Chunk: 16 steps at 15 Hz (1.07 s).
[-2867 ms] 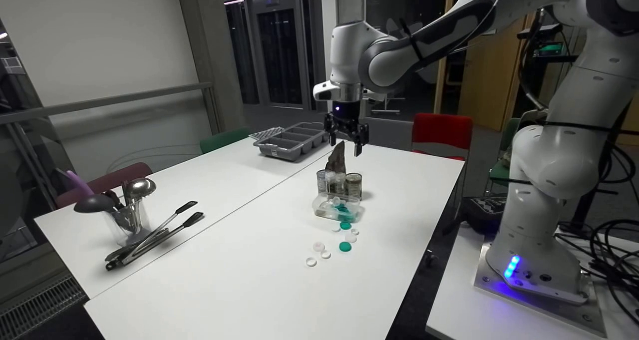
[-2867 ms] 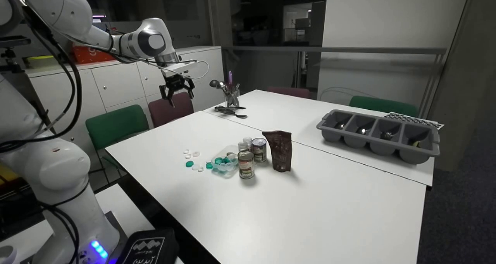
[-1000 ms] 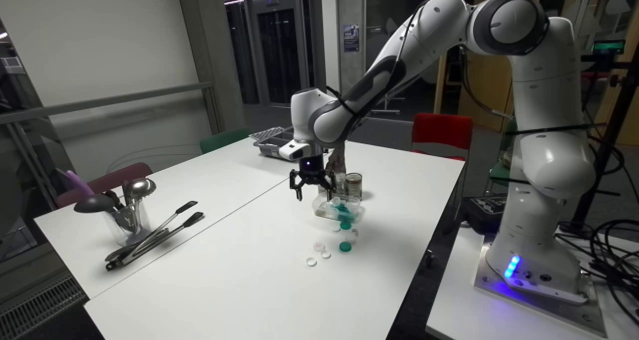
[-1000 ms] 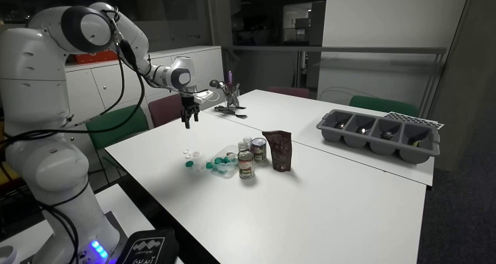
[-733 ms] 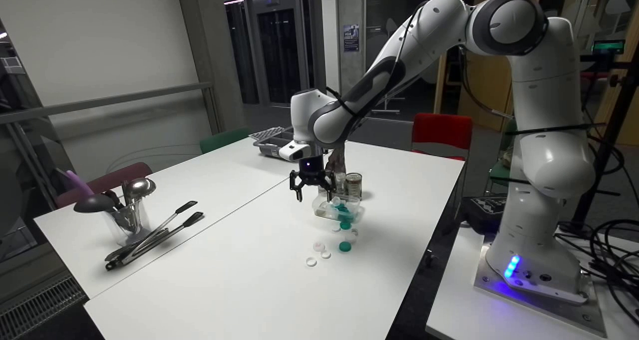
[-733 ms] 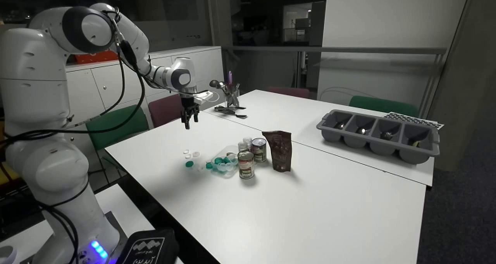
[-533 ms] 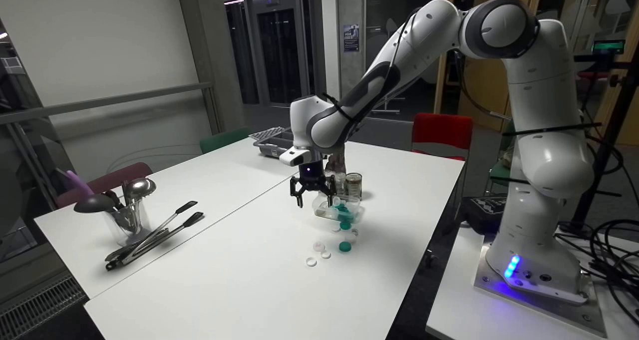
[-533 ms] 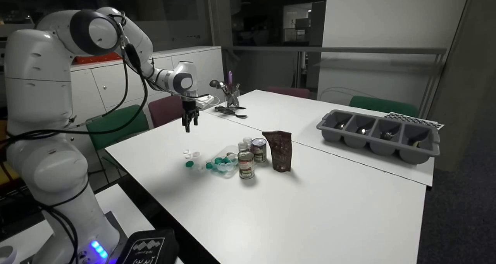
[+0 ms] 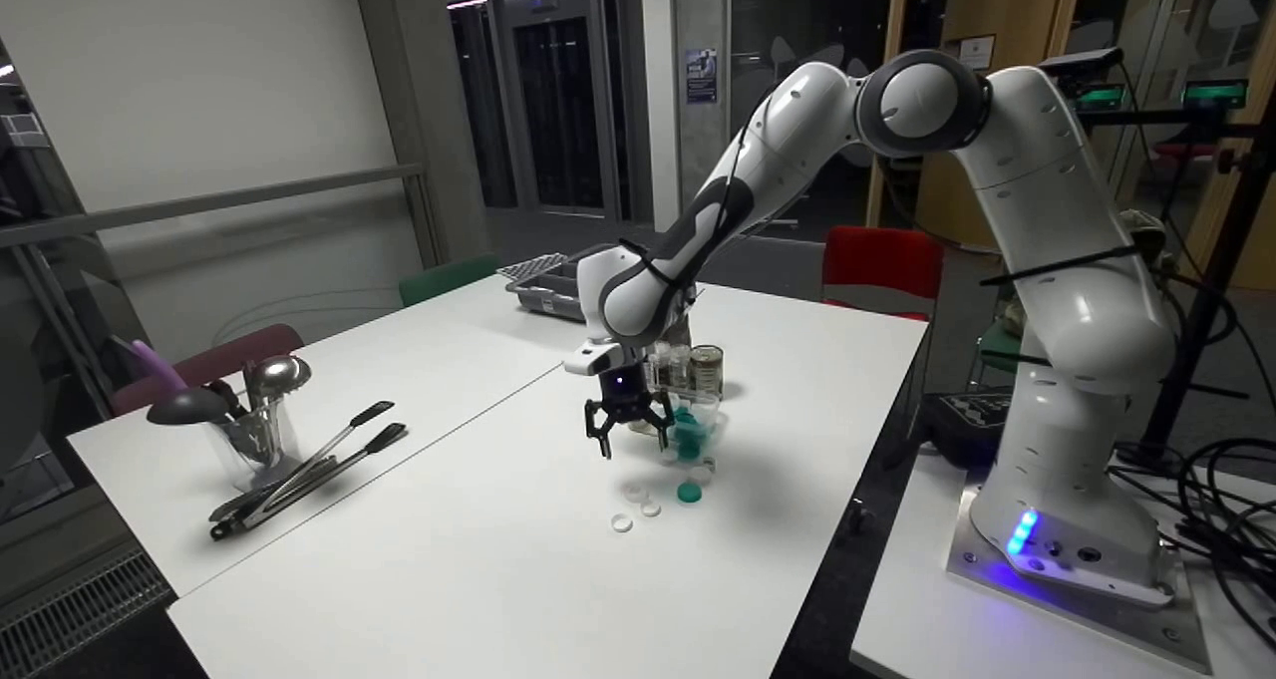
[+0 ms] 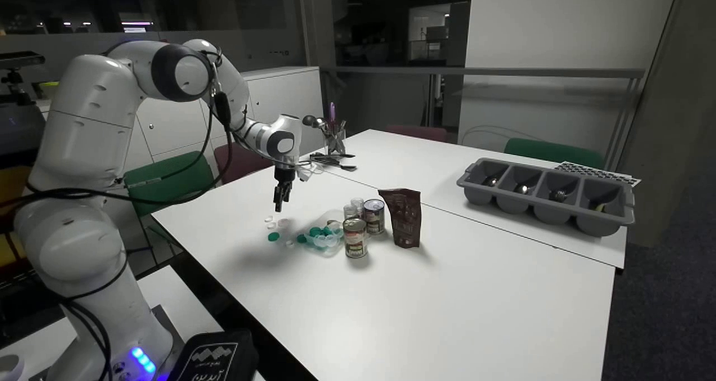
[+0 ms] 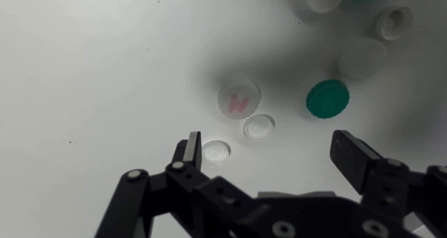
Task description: Put one white cap in the transparent bowl
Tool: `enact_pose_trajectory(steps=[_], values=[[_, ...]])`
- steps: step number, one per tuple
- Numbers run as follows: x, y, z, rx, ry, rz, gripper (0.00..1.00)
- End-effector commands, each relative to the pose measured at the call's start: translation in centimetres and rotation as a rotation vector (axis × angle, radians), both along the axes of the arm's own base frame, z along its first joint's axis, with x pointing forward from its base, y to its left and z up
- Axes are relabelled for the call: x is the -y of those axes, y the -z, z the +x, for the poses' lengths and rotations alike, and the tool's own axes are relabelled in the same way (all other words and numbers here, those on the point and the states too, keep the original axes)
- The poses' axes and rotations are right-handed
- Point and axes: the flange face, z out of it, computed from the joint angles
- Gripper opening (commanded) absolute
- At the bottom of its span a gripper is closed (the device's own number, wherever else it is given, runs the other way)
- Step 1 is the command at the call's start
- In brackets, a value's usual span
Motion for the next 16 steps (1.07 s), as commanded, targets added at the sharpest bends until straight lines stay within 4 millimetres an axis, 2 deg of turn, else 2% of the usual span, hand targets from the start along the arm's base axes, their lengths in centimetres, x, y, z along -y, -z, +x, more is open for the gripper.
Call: enact_pose_trajectory(steps=[1,6,11,16], values=[[-0.1,2.4,1.5,-0.046,-0.042,0.06,1.0],[-1.0,5.1,2.5,-0.1,-0.076,0.078,1.0],[-1.5,6.0,2.8,-0.12,-0.078,0.092,1.0],[-1.4,7.0,2.3,-0.128,-0.075,0.106,1.0]])
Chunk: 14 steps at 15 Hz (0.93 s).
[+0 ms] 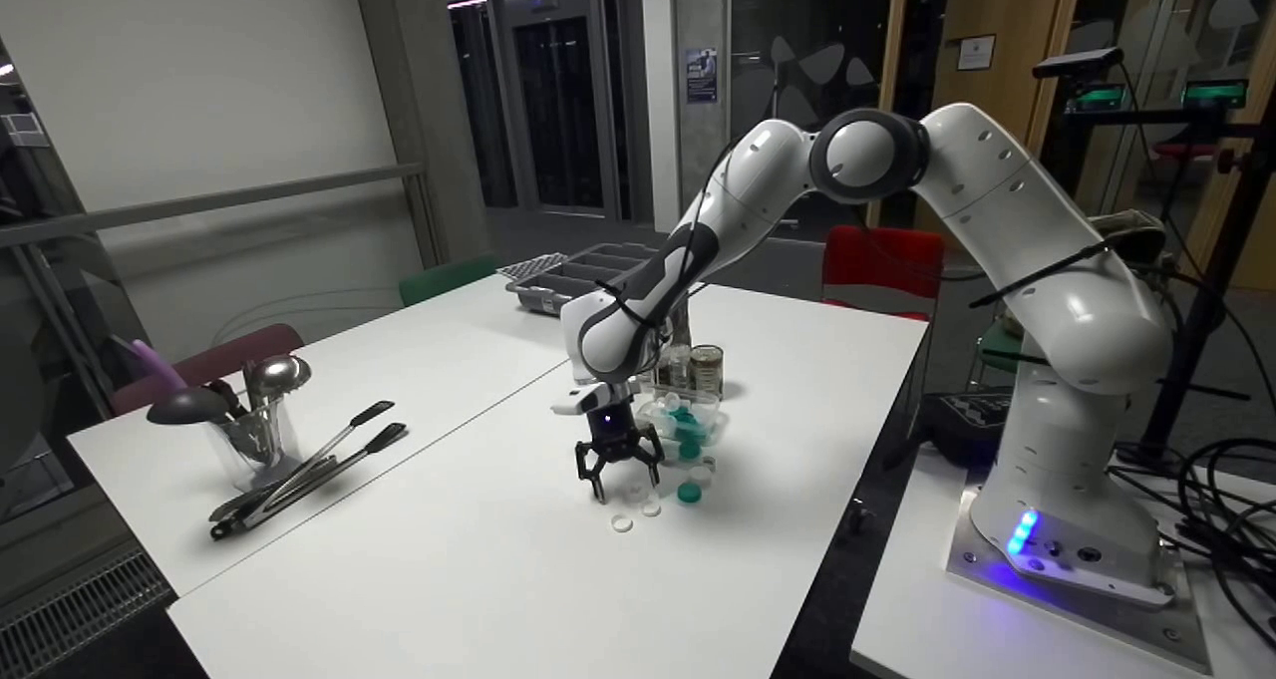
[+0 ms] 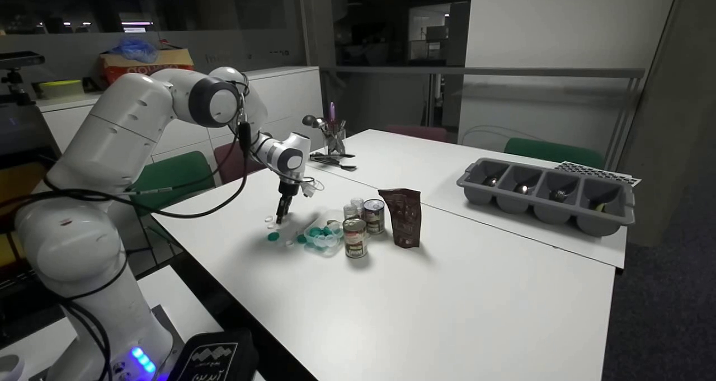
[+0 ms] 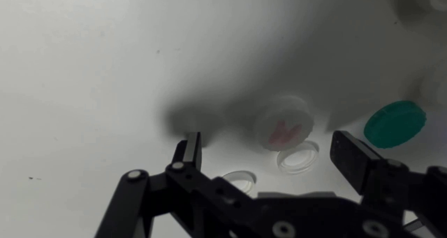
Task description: Put one white cap in the transparent bowl
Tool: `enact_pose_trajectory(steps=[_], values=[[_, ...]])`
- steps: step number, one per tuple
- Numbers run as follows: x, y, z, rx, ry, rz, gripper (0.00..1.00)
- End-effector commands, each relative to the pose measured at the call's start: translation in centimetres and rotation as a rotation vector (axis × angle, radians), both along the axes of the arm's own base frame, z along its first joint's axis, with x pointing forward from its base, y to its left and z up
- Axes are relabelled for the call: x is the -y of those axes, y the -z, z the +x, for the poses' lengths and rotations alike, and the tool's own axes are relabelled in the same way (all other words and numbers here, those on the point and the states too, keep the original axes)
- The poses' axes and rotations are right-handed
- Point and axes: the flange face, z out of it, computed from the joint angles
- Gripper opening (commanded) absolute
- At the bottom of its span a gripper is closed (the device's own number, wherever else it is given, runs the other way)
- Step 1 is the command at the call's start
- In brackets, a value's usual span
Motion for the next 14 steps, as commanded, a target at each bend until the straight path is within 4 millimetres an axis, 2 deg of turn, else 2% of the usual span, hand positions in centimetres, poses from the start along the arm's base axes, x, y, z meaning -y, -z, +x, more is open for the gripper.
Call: enact_pose_trajectory(steps=[1,6,7,8,14], values=[[0.56,0.0,0.05,-0.02,-0.009,0.05,1.0],[0.96,-0.02,-0.09,-0.015,0.002,0.059,1.0],[1.07,-0.04,-0.08,-0.014,0.004,0.06,0.91],[1.12,-0.04,-0.06,-0.015,0.005,0.062,0.74],[1.28,-0.21,-0.02,-0.014,0.003,0.086,0.29]])
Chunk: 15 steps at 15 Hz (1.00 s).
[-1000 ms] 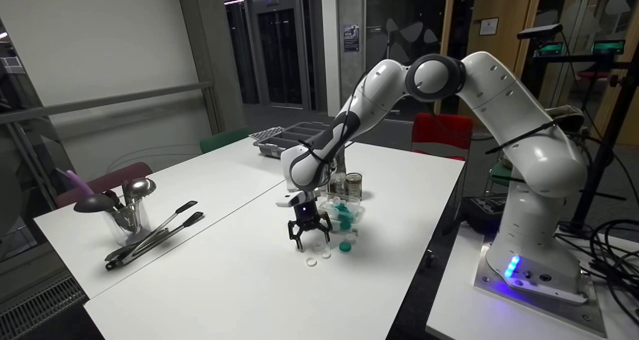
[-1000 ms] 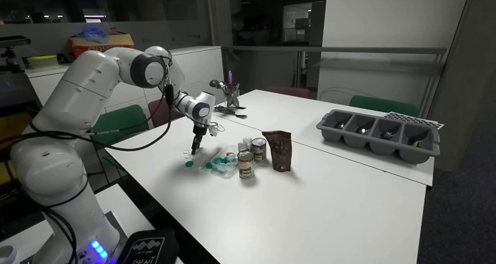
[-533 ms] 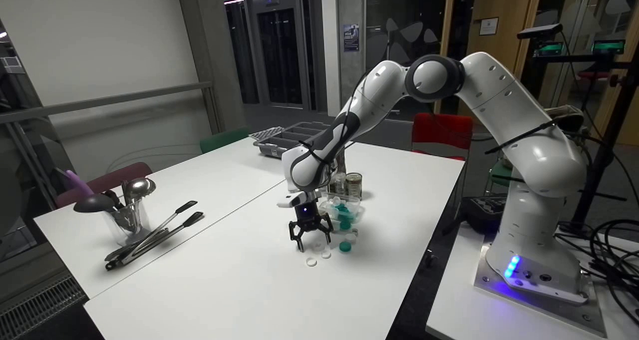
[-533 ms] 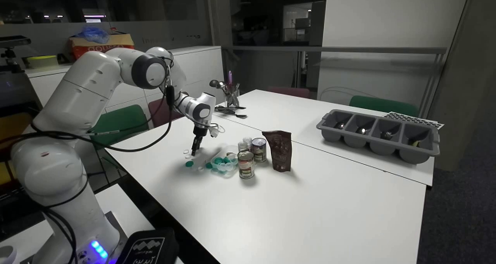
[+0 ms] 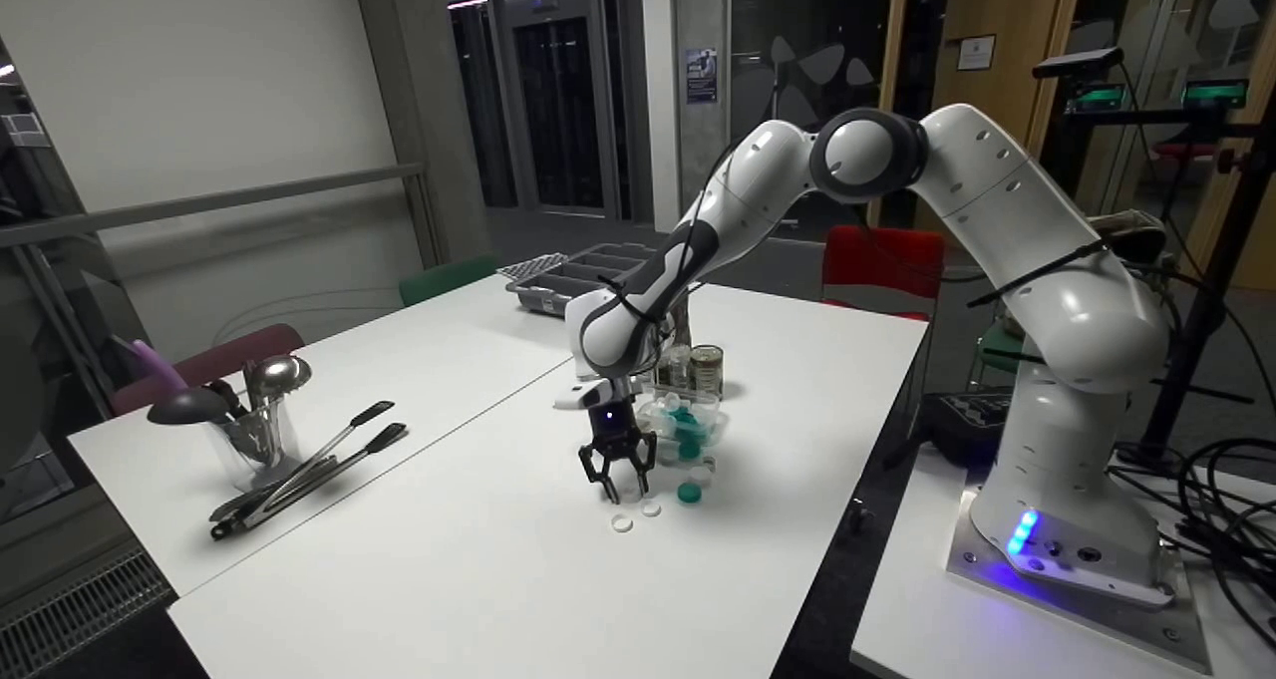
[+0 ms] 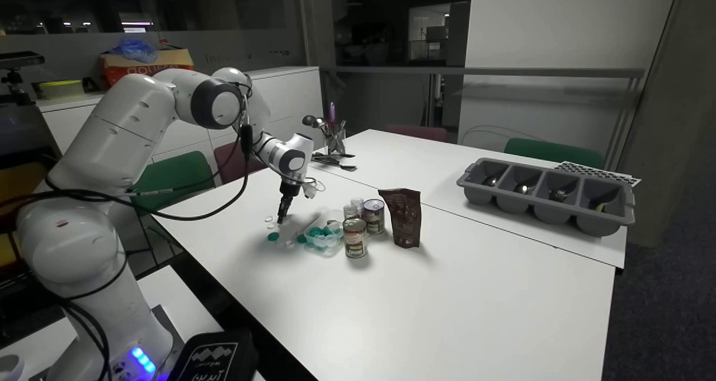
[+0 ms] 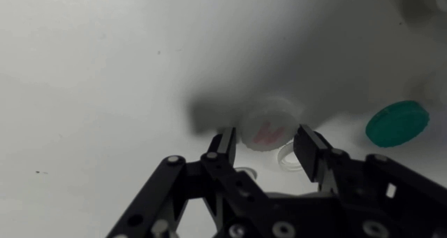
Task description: Put one white cap in the transparent bowl
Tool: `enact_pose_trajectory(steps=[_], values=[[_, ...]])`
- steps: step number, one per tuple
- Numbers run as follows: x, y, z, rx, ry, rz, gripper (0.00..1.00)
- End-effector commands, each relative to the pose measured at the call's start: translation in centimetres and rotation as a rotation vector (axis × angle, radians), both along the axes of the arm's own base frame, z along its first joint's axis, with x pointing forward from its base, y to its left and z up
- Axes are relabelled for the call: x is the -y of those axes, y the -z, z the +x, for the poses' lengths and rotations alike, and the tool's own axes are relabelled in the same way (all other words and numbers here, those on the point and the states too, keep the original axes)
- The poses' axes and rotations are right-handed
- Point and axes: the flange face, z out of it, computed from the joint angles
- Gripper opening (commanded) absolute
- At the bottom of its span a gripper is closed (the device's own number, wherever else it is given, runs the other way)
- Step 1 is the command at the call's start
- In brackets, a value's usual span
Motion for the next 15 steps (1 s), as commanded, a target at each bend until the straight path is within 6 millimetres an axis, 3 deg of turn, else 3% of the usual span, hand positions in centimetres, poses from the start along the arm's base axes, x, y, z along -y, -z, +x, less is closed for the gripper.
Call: enact_pose_trajectory(steps=[1,2,7,15], values=[[0.6,-0.3,-0.2,-0.004,-0.006,0.044,0.2],[0.6,-0.3,-0.2,-0.004,-0.005,0.047,0.16],[1.3,-1.0,-0.7,0.013,0.036,0.047,0.14],[5.4,-5.8,-4.3,0.18,0.247,0.063,0.14]])
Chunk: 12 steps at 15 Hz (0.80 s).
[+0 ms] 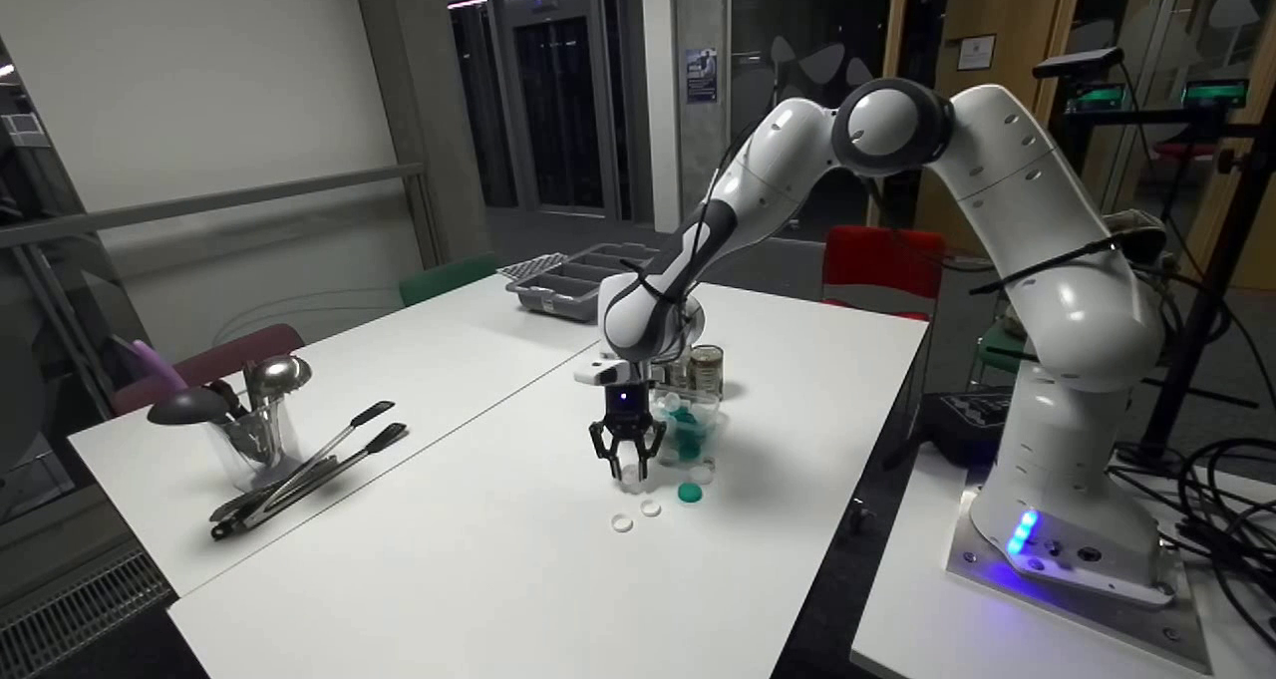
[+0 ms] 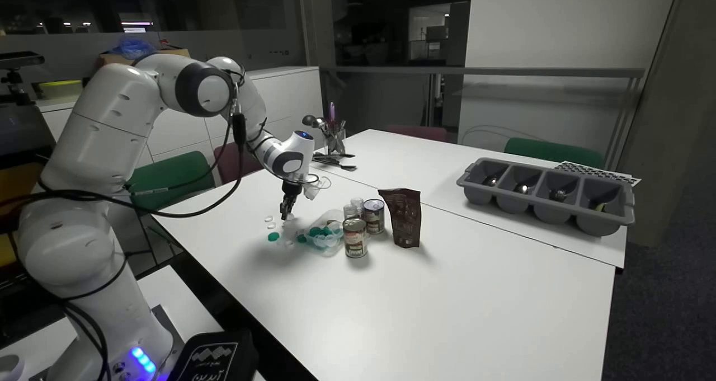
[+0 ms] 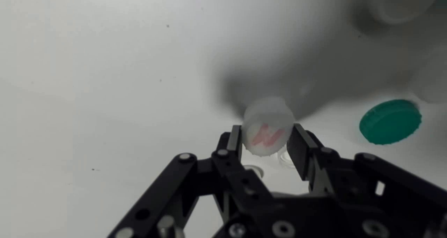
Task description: Put one white cap in the transparent bowl
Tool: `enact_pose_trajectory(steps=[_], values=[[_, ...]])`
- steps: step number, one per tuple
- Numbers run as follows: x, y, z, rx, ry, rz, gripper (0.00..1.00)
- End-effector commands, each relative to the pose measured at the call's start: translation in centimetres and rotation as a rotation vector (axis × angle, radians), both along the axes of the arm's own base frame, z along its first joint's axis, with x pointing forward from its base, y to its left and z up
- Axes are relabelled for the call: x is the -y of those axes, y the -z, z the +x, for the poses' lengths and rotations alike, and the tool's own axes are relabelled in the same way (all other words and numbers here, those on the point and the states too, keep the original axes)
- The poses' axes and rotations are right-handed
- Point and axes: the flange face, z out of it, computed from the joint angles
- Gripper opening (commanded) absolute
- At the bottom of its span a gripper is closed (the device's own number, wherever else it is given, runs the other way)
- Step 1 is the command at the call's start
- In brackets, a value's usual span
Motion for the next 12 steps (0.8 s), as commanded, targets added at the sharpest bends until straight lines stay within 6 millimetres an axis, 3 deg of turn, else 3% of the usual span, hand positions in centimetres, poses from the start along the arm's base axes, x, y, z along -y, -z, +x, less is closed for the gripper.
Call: enact_pose_trajectory(steps=[1,8,12], values=[[2.3,-4.4,-3.4,0.089,0.095,0.006,0.14],[5.8,-10.9,-4.9,0.22,0.392,0.112,0.14],[8.2,-12.5,-5.4,0.252,0.649,0.172,0.14]])
